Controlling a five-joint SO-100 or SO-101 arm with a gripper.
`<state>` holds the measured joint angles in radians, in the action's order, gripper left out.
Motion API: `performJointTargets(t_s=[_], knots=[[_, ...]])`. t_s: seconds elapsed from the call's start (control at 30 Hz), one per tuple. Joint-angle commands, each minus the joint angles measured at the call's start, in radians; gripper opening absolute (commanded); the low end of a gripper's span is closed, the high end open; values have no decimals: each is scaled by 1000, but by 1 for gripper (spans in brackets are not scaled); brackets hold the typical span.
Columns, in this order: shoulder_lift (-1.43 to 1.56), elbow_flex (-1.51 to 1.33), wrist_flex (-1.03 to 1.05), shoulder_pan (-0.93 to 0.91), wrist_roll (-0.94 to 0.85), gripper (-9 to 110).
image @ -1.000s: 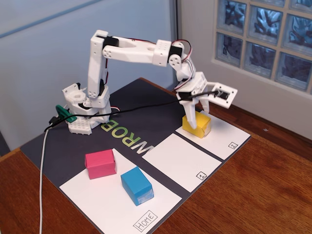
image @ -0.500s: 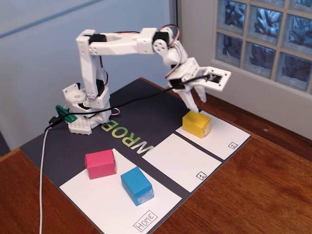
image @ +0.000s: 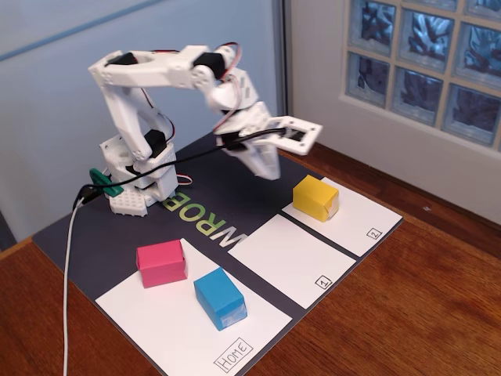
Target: Move box yellow to zone 2
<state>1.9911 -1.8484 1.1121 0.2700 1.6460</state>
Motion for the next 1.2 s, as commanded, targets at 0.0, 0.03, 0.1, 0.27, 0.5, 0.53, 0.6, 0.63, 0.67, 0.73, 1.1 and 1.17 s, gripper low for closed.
performJointTargets(t_s=[0.0,0.03,0.1,0.27,0.5,0.53,0.6,0.63,0.67,0.73,1.1,1.17], knots=[[127,-38,29,-40,-34,-1],[153,-54,46,-54,-41,-1],[210,-89,83,-83,-52,-1],[390,-241,117,-147,-101,-1],[733,-511,238,-230,-158,-1],[787,-548,267,-247,-164,-1],[887,-611,328,-285,-181,-1],[925,-632,362,-305,-190,-1],[959,-650,391,-324,-199,-1],[1028,-690,423,-347,-210,-1],[1293,-868,486,-342,-209,-1],[1312,-876,482,-333,-204,-1]])
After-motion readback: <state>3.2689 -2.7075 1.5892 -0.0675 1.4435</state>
